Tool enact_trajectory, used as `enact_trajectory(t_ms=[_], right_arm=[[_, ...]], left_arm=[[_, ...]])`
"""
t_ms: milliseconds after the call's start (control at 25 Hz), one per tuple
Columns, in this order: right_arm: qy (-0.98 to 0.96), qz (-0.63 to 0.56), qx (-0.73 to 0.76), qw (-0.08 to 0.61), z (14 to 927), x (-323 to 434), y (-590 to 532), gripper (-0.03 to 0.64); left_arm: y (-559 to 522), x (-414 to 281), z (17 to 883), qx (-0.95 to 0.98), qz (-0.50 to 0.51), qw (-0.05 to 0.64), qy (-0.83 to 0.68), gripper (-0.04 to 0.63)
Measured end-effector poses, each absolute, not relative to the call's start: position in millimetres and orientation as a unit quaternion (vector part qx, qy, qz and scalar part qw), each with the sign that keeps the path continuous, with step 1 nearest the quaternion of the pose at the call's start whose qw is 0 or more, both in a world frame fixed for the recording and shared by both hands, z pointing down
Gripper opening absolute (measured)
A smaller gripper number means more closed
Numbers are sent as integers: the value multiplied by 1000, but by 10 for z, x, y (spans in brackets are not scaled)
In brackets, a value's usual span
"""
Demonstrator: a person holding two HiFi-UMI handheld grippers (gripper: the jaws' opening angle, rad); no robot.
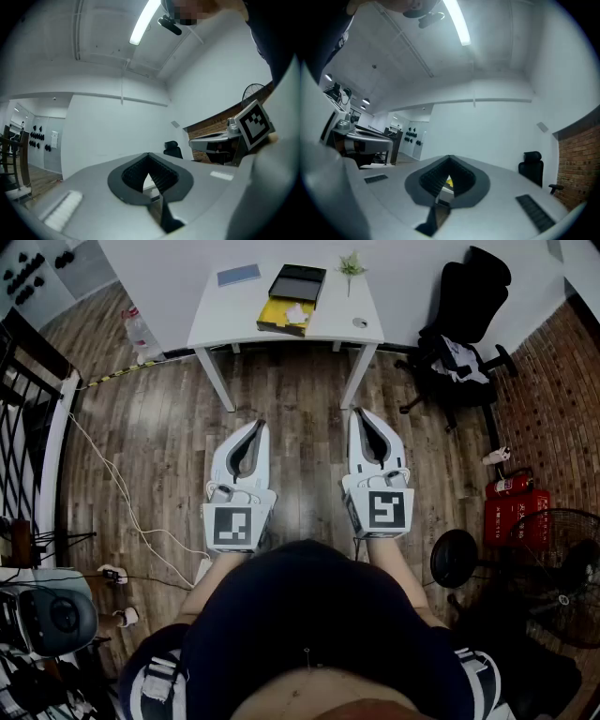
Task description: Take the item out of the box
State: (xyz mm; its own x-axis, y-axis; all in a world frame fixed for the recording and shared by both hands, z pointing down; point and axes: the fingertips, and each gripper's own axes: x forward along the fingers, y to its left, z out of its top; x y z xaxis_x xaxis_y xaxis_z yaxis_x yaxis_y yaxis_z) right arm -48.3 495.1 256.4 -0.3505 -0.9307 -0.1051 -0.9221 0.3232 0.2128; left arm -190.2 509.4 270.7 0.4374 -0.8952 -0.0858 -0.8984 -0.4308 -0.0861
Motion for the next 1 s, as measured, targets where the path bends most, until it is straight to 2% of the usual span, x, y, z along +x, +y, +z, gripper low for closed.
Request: enact_trajectory(t_ms=[480, 720, 800, 880, 1000], right_arm=[[-820, -81, 566, 5, 2638, -459, 5448, 12], [-834, -105, 542, -14, 2649, -524, 5520, 12], [-830, -88, 550, -12, 2681, -501, 5493, 12], [-828, -87, 553, -8, 2717, -479, 5444, 12], [-826, -110, 552, -6, 2696, -449, 5325, 12]], left_arm=[[5586, -1839, 2697, -842, 19, 75, 533, 9], [5634, -1816, 2726, -845, 9, 88, 528, 11], [5592, -1809, 2746, -849, 12, 91, 521, 28], [5533, -1805, 2784, -851, 14, 86, 518, 100], [5373, -1796, 2797, -852, 22, 76, 517, 107]])
